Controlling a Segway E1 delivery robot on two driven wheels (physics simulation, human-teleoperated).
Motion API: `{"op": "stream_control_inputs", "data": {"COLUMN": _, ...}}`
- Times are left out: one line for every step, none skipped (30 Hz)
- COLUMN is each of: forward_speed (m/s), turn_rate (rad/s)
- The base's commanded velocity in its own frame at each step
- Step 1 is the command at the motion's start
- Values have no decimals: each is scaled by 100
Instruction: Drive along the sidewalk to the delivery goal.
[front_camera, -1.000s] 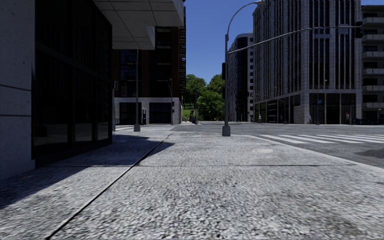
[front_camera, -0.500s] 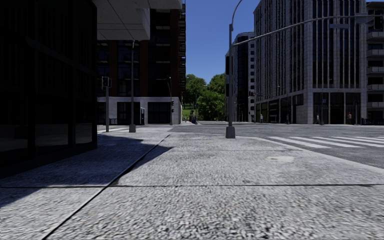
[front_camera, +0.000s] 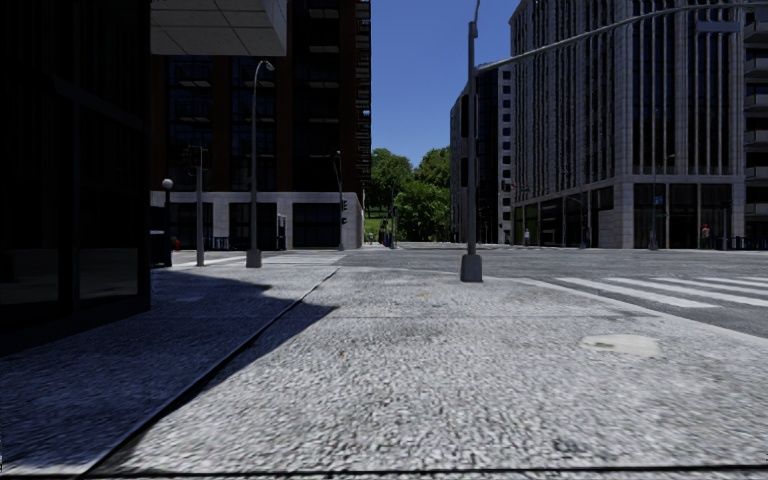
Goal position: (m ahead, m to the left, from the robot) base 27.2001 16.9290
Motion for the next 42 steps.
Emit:
{"op": "stream_control_inputs", "data": {"forward_speed": 200, "turn_rate": 0}}
{"op": "stream_control_inputs", "data": {"forward_speed": 200, "turn_rate": 0}}
{"op": "stream_control_inputs", "data": {"forward_speed": 200, "turn_rate": 3}}
{"op": "stream_control_inputs", "data": {"forward_speed": 200, "turn_rate": 13}}
{"op": "stream_control_inputs", "data": {"forward_speed": 200, "turn_rate": 26}}
{"op": "stream_control_inputs", "data": {"forward_speed": 200, "turn_rate": 34}}
{"op": "stream_control_inputs", "data": {"forward_speed": 200, "turn_rate": 42}}
{"op": "stream_control_inputs", "data": {"forward_speed": 200, "turn_rate": 45}}
{"op": "stream_control_inputs", "data": {"forward_speed": 200, "turn_rate": 45}}
{"op": "stream_control_inputs", "data": {"forward_speed": 200, "turn_rate": 45}}
{"op": "stream_control_inputs", "data": {"forward_speed": 200, "turn_rate": 45}}
{"op": "stream_control_inputs", "data": {"forward_speed": 200, "turn_rate": 45}}
{"op": "stream_control_inputs", "data": {"forward_speed": 200, "turn_rate": 45}}
{"op": "stream_control_inputs", "data": {"forward_speed": 200, "turn_rate": 45}}
{"op": "stream_control_inputs", "data": {"forward_speed": 200, "turn_rate": 42}}
{"op": "stream_control_inputs", "data": {"forward_speed": 200, "turn_rate": 39}}
{"op": "stream_control_inputs", "data": {"forward_speed": 200, "turn_rate": 39}}
{"op": "stream_control_inputs", "data": {"forward_speed": 200, "turn_rate": 38}}
{"op": "stream_control_inputs", "data": {"forward_speed": 200, "turn_rate": 37}}
{"op": "stream_control_inputs", "data": {"forward_speed": 200, "turn_rate": 0}}
{"op": "stream_control_inputs", "data": {"forward_speed": 200, "turn_rate": 0}}
{"op": "stream_control_inputs", "data": {"forward_speed": 200, "turn_rate": 0}}
{"op": "stream_control_inputs", "data": {"forward_speed": 200, "turn_rate": 0}}
{"op": "stream_control_inputs", "data": {"forward_speed": 200, "turn_rate": 0}}
{"op": "stream_control_inputs", "data": {"forward_speed": 200, "turn_rate": 0}}
{"op": "stream_control_inputs", "data": {"forward_speed": 200, "turn_rate": 0}}
{"op": "stream_control_inputs", "data": {"forward_speed": 200, "turn_rate": 0}}
{"op": "stream_control_inputs", "data": {"forward_speed": 200, "turn_rate": 0}}
{"op": "stream_control_inputs", "data": {"forward_speed": 200, "turn_rate": 0}}
{"op": "stream_control_inputs", "data": {"forward_speed": 200, "turn_rate": 0}}
{"op": "stream_control_inputs", "data": {"forward_speed": 200, "turn_rate": 0}}
{"op": "stream_control_inputs", "data": {"forward_speed": 200, "turn_rate": 0}}
{"op": "stream_control_inputs", "data": {"forward_speed": 200, "turn_rate": 0}}
{"op": "stream_control_inputs", "data": {"forward_speed": 200, "turn_rate": 15}}
{"op": "stream_control_inputs", "data": {"forward_speed": 200, "turn_rate": 30}}
{"op": "stream_control_inputs", "data": {"forward_speed": 200, "turn_rate": 30}}
{"op": "stream_control_inputs", "data": {"forward_speed": 200, "turn_rate": 49}}
{"op": "stream_control_inputs", "data": {"forward_speed": 200, "turn_rate": 64}}
{"op": "stream_control_inputs", "data": {"forward_speed": 200, "turn_rate": 70}}
{"op": "stream_control_inputs", "data": {"forward_speed": 200, "turn_rate": 71}}
{"op": "stream_control_inputs", "data": {"forward_speed": 200, "turn_rate": 71}}
{"op": "stream_control_inputs", "data": {"forward_speed": 200, "turn_rate": 58}}
